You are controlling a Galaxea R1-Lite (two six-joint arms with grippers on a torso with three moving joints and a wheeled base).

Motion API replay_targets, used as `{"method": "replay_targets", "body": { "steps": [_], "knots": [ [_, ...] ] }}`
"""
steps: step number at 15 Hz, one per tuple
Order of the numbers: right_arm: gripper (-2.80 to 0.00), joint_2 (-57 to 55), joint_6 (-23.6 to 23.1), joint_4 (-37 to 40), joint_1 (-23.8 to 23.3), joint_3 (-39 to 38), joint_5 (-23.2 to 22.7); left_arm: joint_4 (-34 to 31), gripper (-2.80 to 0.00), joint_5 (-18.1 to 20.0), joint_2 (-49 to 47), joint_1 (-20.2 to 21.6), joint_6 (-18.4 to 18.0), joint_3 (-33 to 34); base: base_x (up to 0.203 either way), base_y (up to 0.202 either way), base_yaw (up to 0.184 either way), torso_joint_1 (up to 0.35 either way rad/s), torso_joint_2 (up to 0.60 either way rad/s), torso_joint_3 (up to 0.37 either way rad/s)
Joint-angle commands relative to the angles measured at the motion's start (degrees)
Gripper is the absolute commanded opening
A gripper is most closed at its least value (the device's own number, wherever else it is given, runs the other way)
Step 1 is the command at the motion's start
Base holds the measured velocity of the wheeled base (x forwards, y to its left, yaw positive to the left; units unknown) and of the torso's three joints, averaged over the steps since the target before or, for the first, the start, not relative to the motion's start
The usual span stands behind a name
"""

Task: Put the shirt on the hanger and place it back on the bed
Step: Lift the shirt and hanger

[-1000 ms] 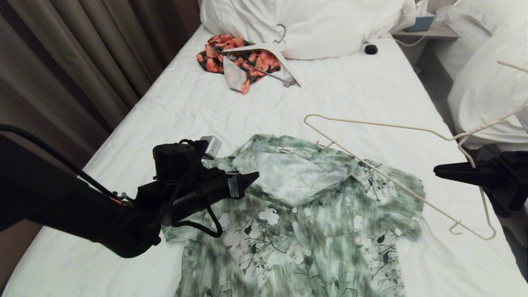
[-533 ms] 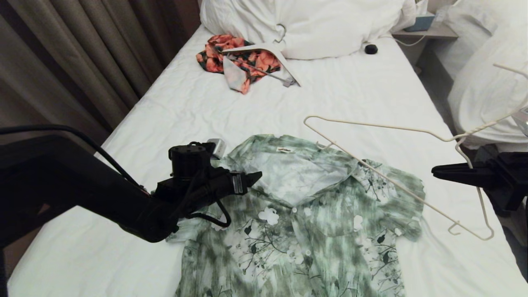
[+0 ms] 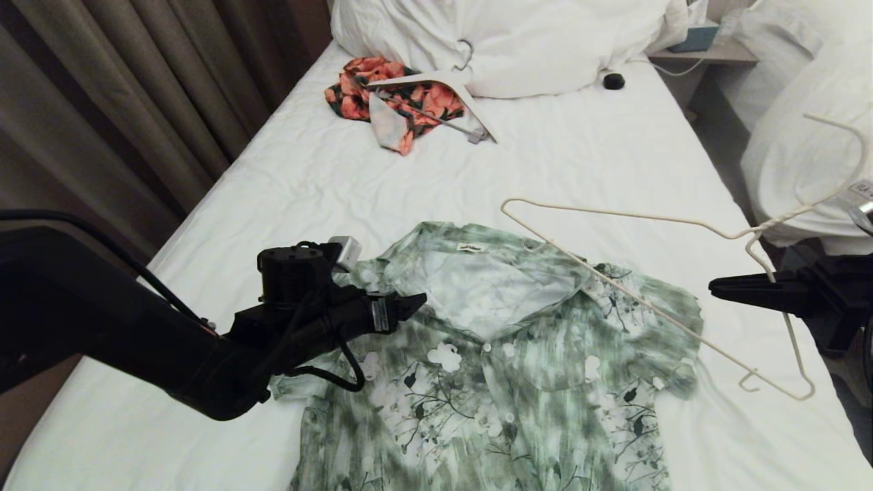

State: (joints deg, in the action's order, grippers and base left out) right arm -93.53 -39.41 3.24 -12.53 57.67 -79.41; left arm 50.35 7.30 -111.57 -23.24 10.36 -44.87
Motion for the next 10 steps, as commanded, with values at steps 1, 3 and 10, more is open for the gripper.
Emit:
{"method": "replay_targets", "body": {
  "steps": [1, 3, 10],
  "knots": [
    [-2.8, 0.1, -0.23, 0.01, -0.03, -0.02, -0.4, 0.44, 0.0, 0.07, -1.39, -0.19, 0.1, -2.46, 0.0, 0.0, 0.0, 0.0, 0.0, 0.0],
    [-2.8, -0.07, -0.23, 0.01, -0.04, -0.02, -0.4, 0.39, 0.0, 0.0, -4.11, -0.23, 0.1, -4.89, 0.0, 0.0, 0.0, 0.0, 0.0, 0.0],
    [-2.8, -1.27, -0.23, -0.08, 0.01, 0.33, -0.31, 0.57, 0.0, -0.16, -8.52, -0.65, 0.18, -8.71, 0.0, 0.0, 0.0, 0.0, 0.0, 0.0]
  ]
}}
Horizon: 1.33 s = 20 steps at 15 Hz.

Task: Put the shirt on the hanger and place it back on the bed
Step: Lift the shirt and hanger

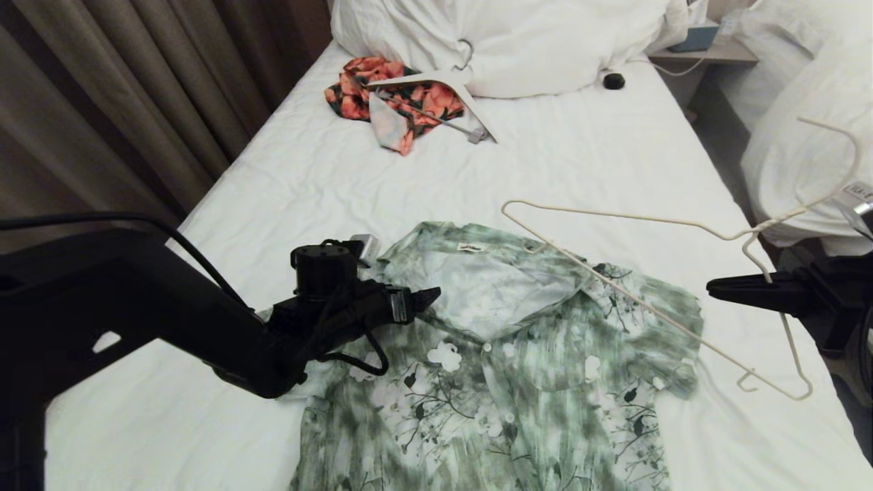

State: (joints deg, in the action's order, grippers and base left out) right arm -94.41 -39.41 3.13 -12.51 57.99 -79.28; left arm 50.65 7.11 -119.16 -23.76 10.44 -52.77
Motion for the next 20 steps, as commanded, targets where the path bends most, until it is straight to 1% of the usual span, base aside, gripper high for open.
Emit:
{"method": "replay_targets", "body": {
  "steps": [1, 2, 6, 8, 10, 12, 14, 15, 18, 20],
  "knots": [
    [-2.8, -0.49, -0.23, 0.03, 0.03, -0.02, -0.41, 0.31, 0.0, -0.05, -1.3, -0.22, 0.09, -1.21, 0.0, 0.0, 0.0, 0.0, 0.0, 0.0],
    [-2.8, -0.67, -0.23, 0.03, 0.03, -0.03, -0.18, 0.32, -2.8, 0.01, -1.69, -0.5, 0.29, -1.46, 0.0, 0.0, 0.0, 0.0, 0.0, 0.0],
    [-2.8, -0.68, -0.23, 0.03, 0.14, -0.03, 0.08, 0.51, -2.8, -0.08, -2.3, -1.21, 0.72, -1.73, 0.0, 0.0, 0.0, 0.0, 0.0, 0.0],
    [-2.8, -1.38, -0.23, 0.03, 0.65, -0.42, 0.73, 2.49, -2.8, -0.87, -1.95, -1.39, 0.44, -2.28, 0.0, 0.0, 0.0, 0.0, 0.0, 0.0],
    [-2.8, -2.54, -0.23, 0.03, 1.65, -0.34, 2.58, 2.72, -2.8, -2.77, -0.14, -2.56, 0.3, -3.72, 0.0, 0.0, 0.0, 0.0, 0.0, 0.0],
    [-2.8, -3.07, -0.23, 0.03, 2.67, -0.24, 4.27, 1.9, -2.8, -3.06, 1.92, -3.4, 0.29, -4.63, 0.0, 0.0, 0.0, 0.0, 0.0, 0.0],
    [-2.8, -4.06, -0.14, 0.03, 3.66, 0.78, 5.53, 1.41, -2.8, -3.08, 2.48, -4.03, 0.6, -3.31, 0.0, 0.0, 0.0, 0.0, 0.0, 0.0],
    [-2.8, -4.31, -0.14, 0.03, 4.25, 0.79, 6.86, 1.51, -2.8, -3.13, 3.26, -4.03, 0.69, -2.11, 0.0, 0.0, 0.0, 0.0, 0.0, 0.0],
    [-2.8, -5.9, -0.14, 0.03, 6.38, 0.64, 9.18, 0.56, -2.8, -3.28, 9.45, -4.53, 0.7, -0.85, 0.0, 0.0, 0.0, 0.0, 0.0, 0.0],
    [-2.8, -6.57, -0.14, 0.03, 8.53, 0.64, 10.73, -2.99, -2.8, -3.56, 14.66, -5.86, 0.66, -0.9, 0.0, 0.0, 0.0, 0.0, 0.0, 0.0]
  ]
}}
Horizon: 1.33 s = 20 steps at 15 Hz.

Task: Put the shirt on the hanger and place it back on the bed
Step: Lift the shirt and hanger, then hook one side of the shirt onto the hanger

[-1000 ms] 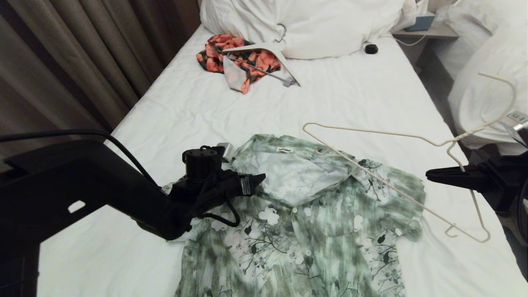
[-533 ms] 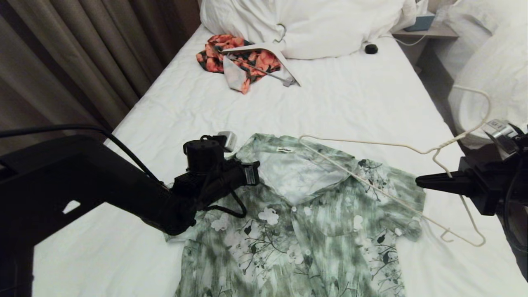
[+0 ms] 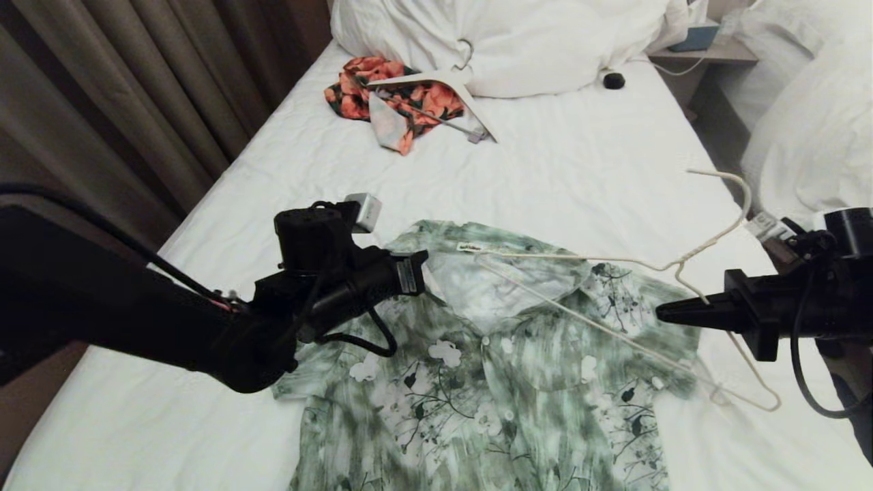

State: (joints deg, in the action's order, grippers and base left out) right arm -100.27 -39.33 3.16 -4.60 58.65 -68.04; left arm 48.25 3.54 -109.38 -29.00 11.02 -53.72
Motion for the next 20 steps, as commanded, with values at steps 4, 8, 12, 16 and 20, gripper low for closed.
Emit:
{"method": "replay_targets", "body": {
  "steps": [4, 8, 12, 16, 20],
  "knots": [
    [-2.8, -3.64, 0.86, -2.16, 6.03, 2.73, 3.16, -5.93, -2.8, -1.24, 11.09, -5.24, -0.12, 0.14, 0.0, 0.0, 0.0, 0.0, 0.0, 0.0],
    [-2.8, -6.9, 2.84, -2.67, 10.82, 8.25, 5.66, -6.13, -2.8, -2.53, 12.61, -8.62, -0.12, 0.89, 0.0, 0.0, 0.0, 0.0, 0.0, 0.0],
    [-2.8, -8.3, 6.29, -2.64, 15.93, 13.86, 7.65, -6.29, -2.8, -3.13, 12.64, -12.28, -0.29, -0.32, 0.0, 0.0, 0.0, 0.0, 0.0, 0.0],
    [-2.8, -5.55, 8.39, -1.61, 19.93, 14.58, 8.68, -11.16, -2.8, -4.15, 12.74, -13.96, -1.27, -5.03, 0.0, 0.0, 0.0, 0.0, 0.0, 0.0],
    [-2.8, -4.32, 9.58, -0.14, 23.31, 14.98, 9.68, -17.02, -2.8, -5.74, 15.86, -17.68, -2.03, -8.01, 0.0, 0.0, 0.0, 0.0, 0.0, 0.0]
  ]
}}
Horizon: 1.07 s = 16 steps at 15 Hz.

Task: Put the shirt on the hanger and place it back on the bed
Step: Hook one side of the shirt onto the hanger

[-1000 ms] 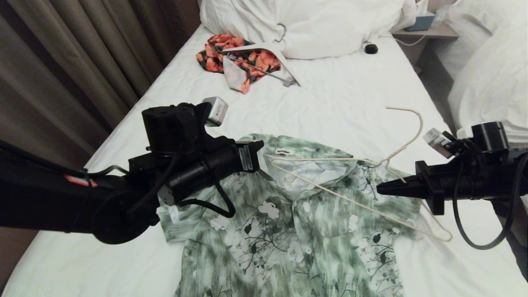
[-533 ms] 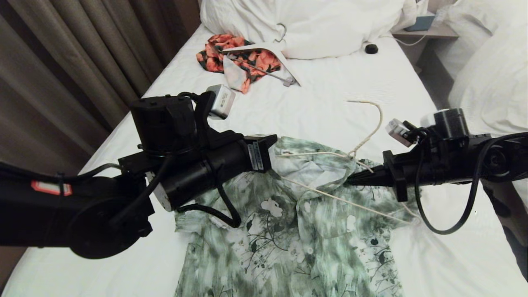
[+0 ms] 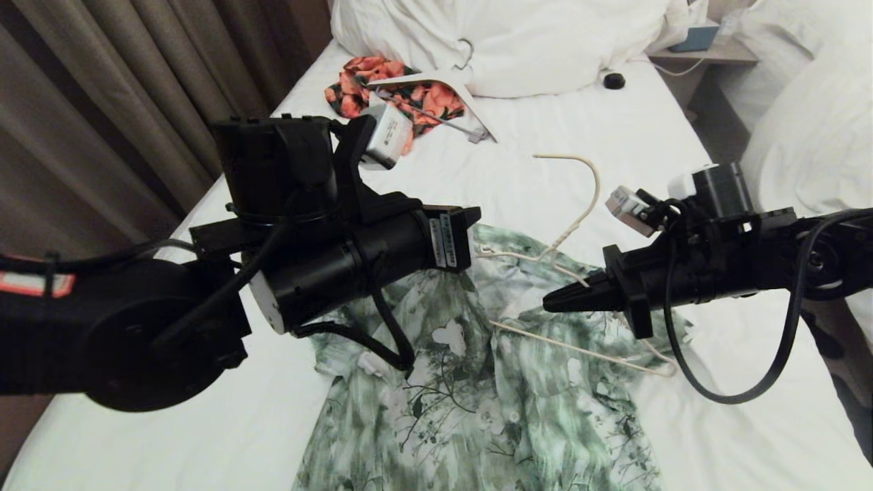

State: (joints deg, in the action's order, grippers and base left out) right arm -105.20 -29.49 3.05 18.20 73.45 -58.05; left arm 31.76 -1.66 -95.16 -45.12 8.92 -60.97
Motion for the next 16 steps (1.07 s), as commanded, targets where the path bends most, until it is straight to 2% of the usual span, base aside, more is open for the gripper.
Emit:
{"method": "replay_targets", "body": {
  "steps": [1, 4, 6, 9, 12, 14, 16],
  "knots": [
    [-2.8, 1.12, 0.47, -0.06, 0.52, 0.2, -0.31, -1.76, -2.8, -2.58, 2.63, -3.94, 0.05, -0.89, 0.0, 0.0, 0.0, 0.0, 0.0, 0.0],
    [-2.8, 4.39, 3.35, -0.12, 0.93, 0.03, -0.37, -4.46, -2.8, -7.94, 4.94, -11.88, -0.04, -2.29, 0.0, 0.0, 0.0, 0.0, 0.0, 0.0],
    [-2.8, 4.35, 4.21, -1.42, 1.7, -0.19, -0.57, -9.59, -2.8, -9.75, 5.74, -15.48, 0.06, -4.44, 0.0, 0.0, 0.0, 0.0, 0.0, 0.0],
    [-2.8, 3.18, 6.53, -4.32, 5.5, 0.03, -0.56, -10.23, -2.8, -9.69, 4.98, -16.23, -0.04, -4.86, 0.0, 0.0, 0.0, 0.0, 0.0, 0.0],
    [-2.8, 3.3, 17.85, -8.16, 10.39, 3.21, 0.51, -10.12, -2.8, -9.65, 4.76, -16.32, -0.05, -4.84, 0.0, 0.0, 0.0, 0.0, 0.0, 0.0],
    [-2.8, 3.73, 20.81, -12.16, 12.48, 3.27, 4.28, -9.98, -2.8, -9.5, 5.43, -16.51, 0.18, -4.57, 0.0, 0.0, 0.0, 0.0, 0.0, 0.0],
    [-2.8, 5.46, 23.17, -12.4, 12.97, 2.6, 4.61, -9.99, -2.8, -9.61, 6.31, -19.06, 0.31, -3.63, 0.0, 0.0, 0.0, 0.0, 0.0, 0.0]
  ]
}}
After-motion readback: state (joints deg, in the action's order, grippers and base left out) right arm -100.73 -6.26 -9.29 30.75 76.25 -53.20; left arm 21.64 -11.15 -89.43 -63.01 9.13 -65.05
